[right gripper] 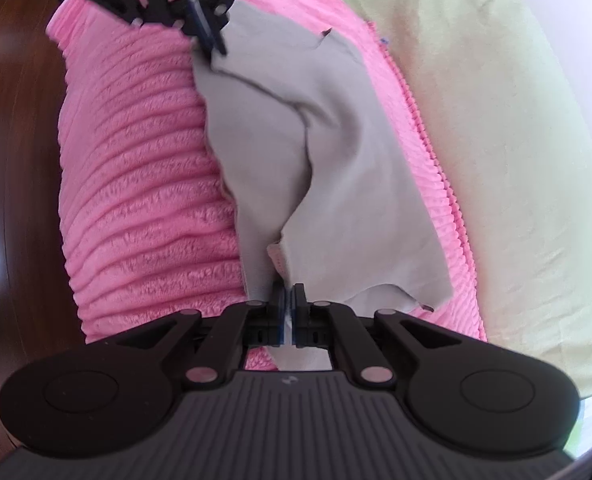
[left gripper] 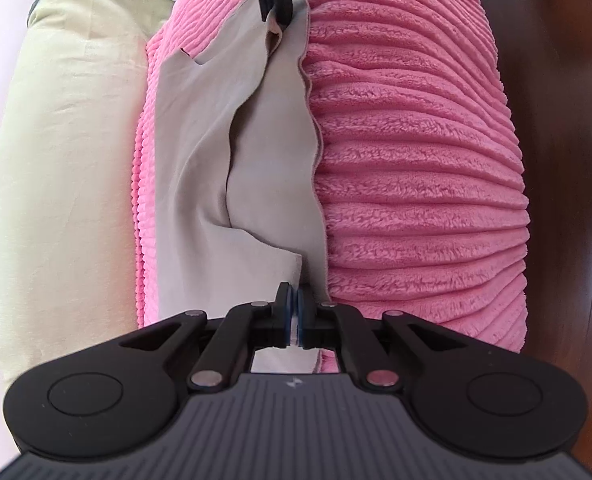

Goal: Fold clothes
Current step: 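Open both grippers to release the folded tank top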

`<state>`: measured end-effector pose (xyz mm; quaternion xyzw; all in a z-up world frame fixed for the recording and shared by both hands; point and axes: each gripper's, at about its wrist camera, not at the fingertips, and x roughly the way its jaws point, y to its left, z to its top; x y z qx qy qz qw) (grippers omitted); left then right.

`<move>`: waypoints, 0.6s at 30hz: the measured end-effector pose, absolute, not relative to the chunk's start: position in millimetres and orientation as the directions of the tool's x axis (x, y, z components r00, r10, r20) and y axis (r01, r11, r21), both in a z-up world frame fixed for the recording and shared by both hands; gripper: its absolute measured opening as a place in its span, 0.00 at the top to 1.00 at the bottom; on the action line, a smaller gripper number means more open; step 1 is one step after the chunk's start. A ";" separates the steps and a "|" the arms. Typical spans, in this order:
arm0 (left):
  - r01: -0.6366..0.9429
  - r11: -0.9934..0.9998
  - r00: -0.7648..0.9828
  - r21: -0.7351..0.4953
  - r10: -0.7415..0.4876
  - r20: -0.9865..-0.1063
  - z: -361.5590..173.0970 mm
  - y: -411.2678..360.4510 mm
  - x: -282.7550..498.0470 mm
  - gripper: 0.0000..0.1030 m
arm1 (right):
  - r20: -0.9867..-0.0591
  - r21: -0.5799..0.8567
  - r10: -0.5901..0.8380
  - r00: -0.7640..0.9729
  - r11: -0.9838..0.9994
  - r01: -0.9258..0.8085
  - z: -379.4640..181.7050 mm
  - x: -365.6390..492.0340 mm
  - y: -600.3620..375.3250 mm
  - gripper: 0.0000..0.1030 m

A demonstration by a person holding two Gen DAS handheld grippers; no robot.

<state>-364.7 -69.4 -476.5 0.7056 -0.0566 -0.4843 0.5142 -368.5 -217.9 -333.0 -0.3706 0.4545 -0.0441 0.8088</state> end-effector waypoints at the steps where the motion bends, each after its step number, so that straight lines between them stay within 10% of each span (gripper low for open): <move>1: 0.414 -0.466 0.524 0.782 -0.580 -0.623 -476.3 -68.5 -365.0 0.99 | -0.699 -0.639 -0.407 0.588 0.726 -0.256 -330.3 -369.6 -217.1 1.00; 15: 0.423 -0.484 0.515 0.766 -0.567 -0.642 -479.1 -62.7 -371.7 0.97 | -0.716 -0.628 -0.423 0.556 0.737 -0.249 -336.5 -370.6 -212.3 0.90; 18: 0.444 -0.490 0.490 0.750 -0.569 -0.661 -471.5 -58.3 -375.7 0.85 | -0.722 -0.606 -0.405 0.561 0.762 -0.228 -324.2 -371.9 -212.0 0.89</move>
